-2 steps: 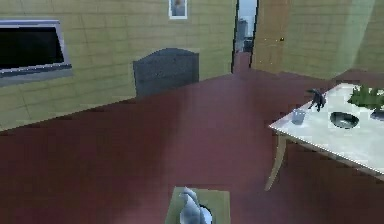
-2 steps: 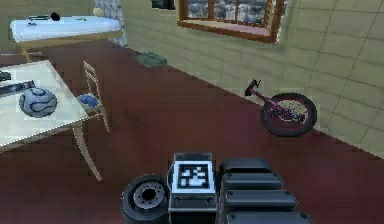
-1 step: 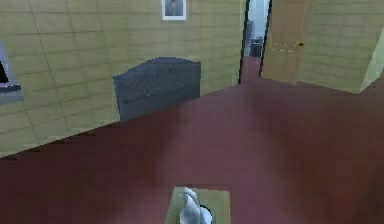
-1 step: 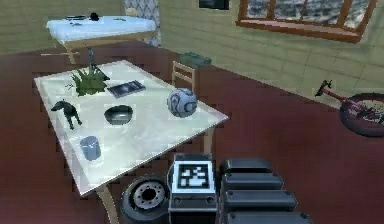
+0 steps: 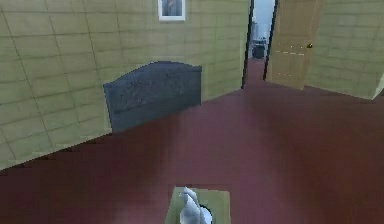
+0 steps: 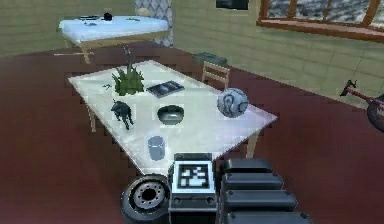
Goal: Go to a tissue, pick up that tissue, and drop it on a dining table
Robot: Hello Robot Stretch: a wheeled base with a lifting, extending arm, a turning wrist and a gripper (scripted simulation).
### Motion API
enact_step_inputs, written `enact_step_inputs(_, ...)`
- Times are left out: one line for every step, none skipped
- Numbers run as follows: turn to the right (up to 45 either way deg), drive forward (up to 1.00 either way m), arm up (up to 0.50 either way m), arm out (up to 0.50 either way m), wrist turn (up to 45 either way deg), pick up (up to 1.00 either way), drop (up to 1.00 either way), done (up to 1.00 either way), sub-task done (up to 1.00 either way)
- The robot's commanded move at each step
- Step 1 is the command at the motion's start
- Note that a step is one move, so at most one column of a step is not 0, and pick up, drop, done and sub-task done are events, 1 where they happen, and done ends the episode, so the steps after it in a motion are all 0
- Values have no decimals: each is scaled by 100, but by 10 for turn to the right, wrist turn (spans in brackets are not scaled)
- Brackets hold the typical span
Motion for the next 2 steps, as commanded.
enact_step_inputs(30,0,0,0,0,0,0,0,0)
enact_step_inputs(0,45,0,0,0,0,0,0,0)
